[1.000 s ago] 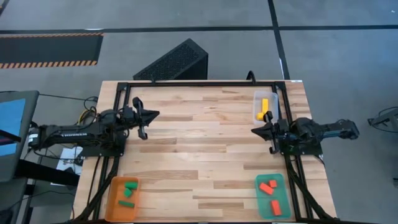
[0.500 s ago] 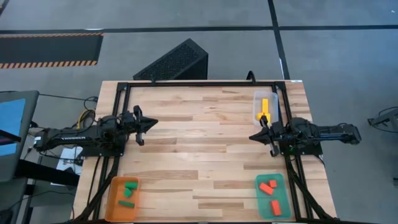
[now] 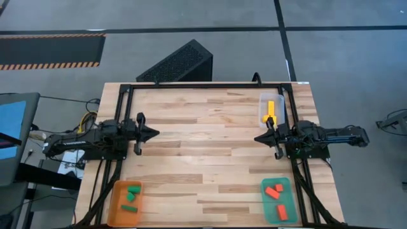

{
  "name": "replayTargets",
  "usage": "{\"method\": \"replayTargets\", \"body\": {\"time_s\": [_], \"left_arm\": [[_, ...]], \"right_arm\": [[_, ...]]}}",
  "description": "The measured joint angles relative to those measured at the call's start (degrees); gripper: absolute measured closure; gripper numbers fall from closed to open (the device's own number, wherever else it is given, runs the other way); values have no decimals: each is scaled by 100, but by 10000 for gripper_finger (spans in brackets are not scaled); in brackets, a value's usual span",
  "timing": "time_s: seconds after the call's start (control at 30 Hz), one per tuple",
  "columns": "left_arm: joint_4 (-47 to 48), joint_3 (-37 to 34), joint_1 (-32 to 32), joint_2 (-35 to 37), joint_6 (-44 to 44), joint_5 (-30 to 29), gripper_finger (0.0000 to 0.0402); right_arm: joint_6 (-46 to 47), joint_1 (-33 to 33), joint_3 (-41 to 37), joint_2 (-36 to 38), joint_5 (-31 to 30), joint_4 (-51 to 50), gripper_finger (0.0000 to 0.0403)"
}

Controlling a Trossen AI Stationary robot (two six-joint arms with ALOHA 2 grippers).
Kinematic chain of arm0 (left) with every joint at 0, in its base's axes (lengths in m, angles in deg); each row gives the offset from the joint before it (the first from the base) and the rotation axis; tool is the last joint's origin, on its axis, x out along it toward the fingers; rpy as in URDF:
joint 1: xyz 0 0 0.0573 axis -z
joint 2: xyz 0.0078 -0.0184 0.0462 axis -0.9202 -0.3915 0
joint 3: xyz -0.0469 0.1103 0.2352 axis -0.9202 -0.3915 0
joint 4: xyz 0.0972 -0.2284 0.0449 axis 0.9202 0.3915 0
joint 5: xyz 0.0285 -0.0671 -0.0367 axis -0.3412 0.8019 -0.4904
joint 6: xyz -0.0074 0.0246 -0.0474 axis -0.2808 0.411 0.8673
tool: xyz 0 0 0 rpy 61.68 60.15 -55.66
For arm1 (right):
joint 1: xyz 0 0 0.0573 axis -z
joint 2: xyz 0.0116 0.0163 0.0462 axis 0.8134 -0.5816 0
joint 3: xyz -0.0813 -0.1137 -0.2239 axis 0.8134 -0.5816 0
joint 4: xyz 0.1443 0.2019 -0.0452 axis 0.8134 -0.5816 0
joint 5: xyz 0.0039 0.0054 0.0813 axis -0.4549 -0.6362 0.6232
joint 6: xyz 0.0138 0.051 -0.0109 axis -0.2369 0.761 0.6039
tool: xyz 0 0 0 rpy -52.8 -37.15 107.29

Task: Sort & place blocks by color
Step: Return to Home Position

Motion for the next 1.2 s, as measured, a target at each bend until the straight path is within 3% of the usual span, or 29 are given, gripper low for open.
{"method": "replayTargets", "body": {"time_s": [0.2, 0.5, 0.73, 0.93, 1.2], "left_arm": [[508, 175, 32, 75, -497, 112, 401], [530, 182, 27, 76, -816, 202, 401], [913, 309, 29, 76, -760, 1021, 401], [932, 311, 27, 76, -653, 803, 402], [977, 307, 27, 65, -835, -23, 401]], "right_arm": [[0, 0, 0, 0, -21, -7, 379], [0, 0, -2, 0, -17, 0, 381], [0, 0, -4, 0, -6, 2, 374], [0, 0, -4, 0, -1, 4, 376], [0, 0, -4, 0, 1, 6, 374]]}}
